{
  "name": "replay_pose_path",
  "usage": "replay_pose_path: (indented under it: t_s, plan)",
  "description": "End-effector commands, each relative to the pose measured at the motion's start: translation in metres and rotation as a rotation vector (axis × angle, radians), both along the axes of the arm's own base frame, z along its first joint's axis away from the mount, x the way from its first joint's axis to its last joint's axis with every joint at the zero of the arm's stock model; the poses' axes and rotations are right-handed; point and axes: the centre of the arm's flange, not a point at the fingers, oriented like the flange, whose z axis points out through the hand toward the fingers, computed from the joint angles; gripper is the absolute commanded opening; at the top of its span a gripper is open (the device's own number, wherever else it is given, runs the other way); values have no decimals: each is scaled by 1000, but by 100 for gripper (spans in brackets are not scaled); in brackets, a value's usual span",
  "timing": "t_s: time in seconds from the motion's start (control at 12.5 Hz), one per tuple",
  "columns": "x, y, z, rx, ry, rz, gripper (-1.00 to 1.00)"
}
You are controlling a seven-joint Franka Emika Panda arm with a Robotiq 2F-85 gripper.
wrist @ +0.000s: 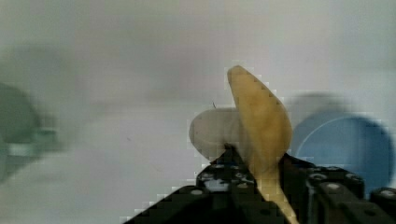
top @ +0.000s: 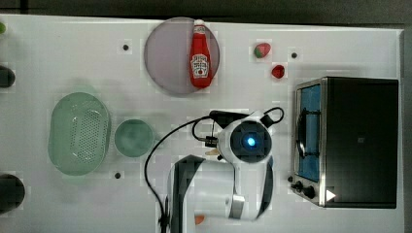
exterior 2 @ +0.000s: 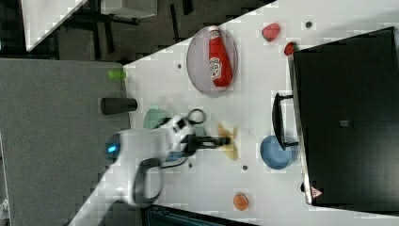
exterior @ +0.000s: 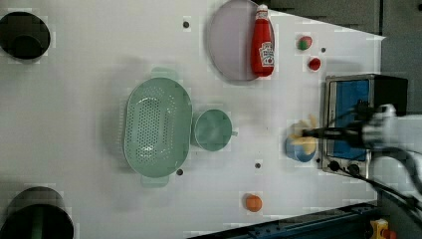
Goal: Pick Banana and place it in mug.
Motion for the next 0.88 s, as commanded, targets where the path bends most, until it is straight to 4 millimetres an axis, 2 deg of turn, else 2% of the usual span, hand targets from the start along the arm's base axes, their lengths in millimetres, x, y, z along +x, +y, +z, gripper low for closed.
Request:
replay_pose_path:
  t_s: [0.08, 0.24, 0.32, 0.56, 0.88]
  plan:
    - [3, 5, 88, -8, -95, 44, -46]
    - [-11, 11, 123, -1, -58, 53, -46]
    - [-17, 25, 131, -2, -21, 71, -46]
    - [-23, 93, 135, -46, 13, 54, -46]
    - [-37, 194, 116, -76, 28, -92, -46]
